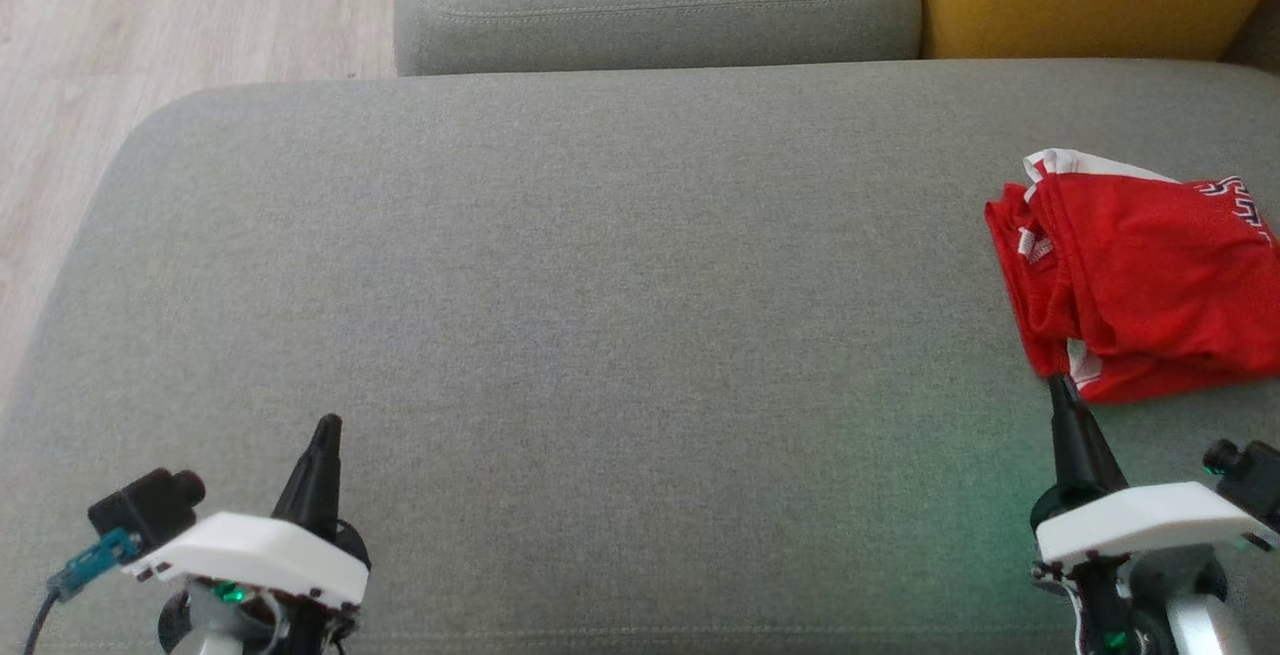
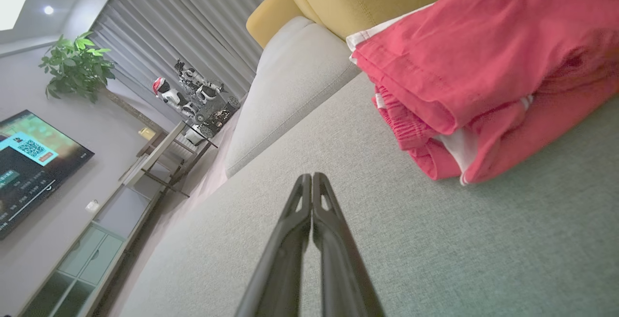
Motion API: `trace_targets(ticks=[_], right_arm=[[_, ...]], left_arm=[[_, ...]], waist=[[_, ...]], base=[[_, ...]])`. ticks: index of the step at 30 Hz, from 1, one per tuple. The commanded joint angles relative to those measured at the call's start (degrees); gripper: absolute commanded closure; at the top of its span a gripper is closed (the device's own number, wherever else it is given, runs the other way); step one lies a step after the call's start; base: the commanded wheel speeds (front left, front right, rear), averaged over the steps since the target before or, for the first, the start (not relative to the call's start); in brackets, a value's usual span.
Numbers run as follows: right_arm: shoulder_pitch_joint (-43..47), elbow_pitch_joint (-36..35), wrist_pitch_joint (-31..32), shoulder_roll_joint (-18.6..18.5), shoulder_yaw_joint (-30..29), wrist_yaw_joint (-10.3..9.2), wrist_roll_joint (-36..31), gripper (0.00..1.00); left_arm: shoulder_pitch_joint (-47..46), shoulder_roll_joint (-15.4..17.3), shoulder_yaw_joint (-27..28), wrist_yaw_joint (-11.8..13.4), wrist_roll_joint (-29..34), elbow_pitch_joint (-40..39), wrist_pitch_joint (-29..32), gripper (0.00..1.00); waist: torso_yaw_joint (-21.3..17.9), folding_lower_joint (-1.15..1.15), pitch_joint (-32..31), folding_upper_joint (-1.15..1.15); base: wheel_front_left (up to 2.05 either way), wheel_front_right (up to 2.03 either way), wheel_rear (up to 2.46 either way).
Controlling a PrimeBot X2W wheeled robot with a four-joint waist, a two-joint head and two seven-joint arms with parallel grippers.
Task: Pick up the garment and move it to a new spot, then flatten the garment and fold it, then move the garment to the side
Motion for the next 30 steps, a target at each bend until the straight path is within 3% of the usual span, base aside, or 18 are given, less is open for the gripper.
trace_targets(ticks=[1,30], right_arm=[[-2.9,-1.51,0.21,-0.18,-0.02,-0.02,1.63,1.0],[-4.37,-0.2,1.47,-0.24,-1.42,-0.03,20.79,1.0]], left_arm=[[-3.1,0.46,2.27,-0.64,-1.3,-1.41,0.28,1.0],[-4.61,-3.8,9.34,-4.84,-17.01,0.5,4.71,1.0]], waist=[[-0.02,0.0,0.0,0.0],[-0.57,0.0,0.09,0.0]], base=[[0.0,0.0,0.0],[0.0,0.0,0.0]])
